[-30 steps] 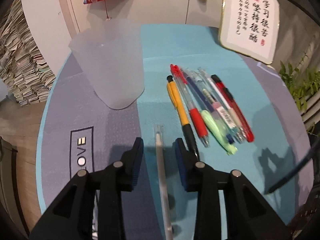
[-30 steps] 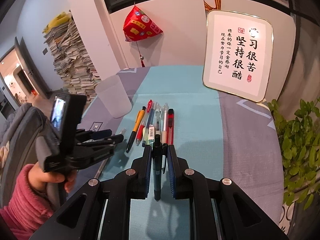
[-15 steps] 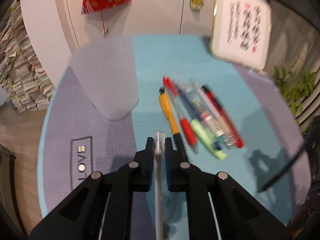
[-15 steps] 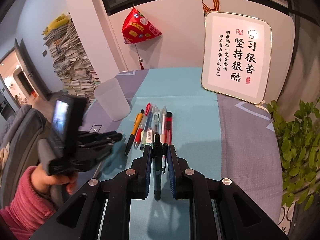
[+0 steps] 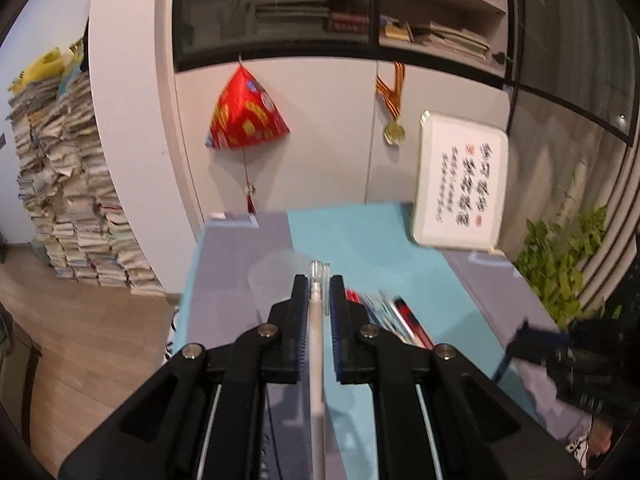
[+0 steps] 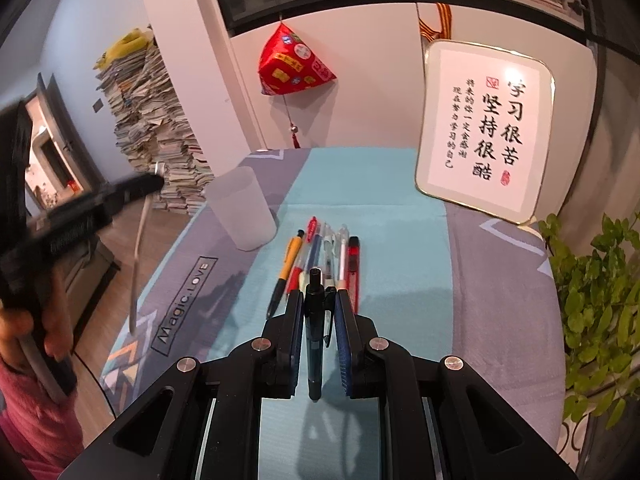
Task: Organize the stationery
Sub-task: 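Lift the white pen into the frosted cup and open the left tool while the right holds the black pen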
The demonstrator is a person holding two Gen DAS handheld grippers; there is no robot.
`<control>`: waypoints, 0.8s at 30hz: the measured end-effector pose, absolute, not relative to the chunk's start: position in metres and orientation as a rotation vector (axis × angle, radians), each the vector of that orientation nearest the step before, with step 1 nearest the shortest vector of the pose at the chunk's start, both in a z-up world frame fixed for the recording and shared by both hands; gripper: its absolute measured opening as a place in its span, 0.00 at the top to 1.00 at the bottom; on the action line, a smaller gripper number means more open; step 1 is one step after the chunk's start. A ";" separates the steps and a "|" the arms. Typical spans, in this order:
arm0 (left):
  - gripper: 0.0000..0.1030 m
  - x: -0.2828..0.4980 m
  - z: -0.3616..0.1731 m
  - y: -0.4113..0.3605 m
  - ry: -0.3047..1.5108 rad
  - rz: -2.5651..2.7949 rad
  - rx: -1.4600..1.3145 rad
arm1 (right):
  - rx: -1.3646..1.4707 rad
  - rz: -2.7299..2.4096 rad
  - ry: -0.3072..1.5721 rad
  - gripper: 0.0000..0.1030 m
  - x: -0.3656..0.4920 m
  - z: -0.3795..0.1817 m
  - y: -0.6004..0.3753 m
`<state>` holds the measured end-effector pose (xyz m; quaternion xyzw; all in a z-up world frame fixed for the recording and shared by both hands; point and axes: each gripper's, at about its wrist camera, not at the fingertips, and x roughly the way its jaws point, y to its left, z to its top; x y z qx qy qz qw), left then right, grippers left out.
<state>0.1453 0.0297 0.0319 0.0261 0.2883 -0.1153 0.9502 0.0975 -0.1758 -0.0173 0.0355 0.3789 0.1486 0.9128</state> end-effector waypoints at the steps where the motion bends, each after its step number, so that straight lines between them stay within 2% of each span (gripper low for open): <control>1: 0.92 0.150 0.036 0.030 0.579 -0.235 0.048 | 0.071 0.309 0.779 0.84 0.097 -0.016 -0.174; 11: 0.92 0.211 0.067 0.035 0.429 -0.185 0.024 | 0.061 0.289 0.766 0.84 0.103 -0.008 -0.171; 17: 0.92 0.243 0.061 0.036 0.391 -0.165 0.014 | 0.050 0.278 0.743 0.84 0.119 0.002 -0.167; 24: 0.92 0.272 0.037 0.048 0.439 -0.187 -0.045 | 0.053 0.296 0.690 0.84 0.150 0.023 -0.154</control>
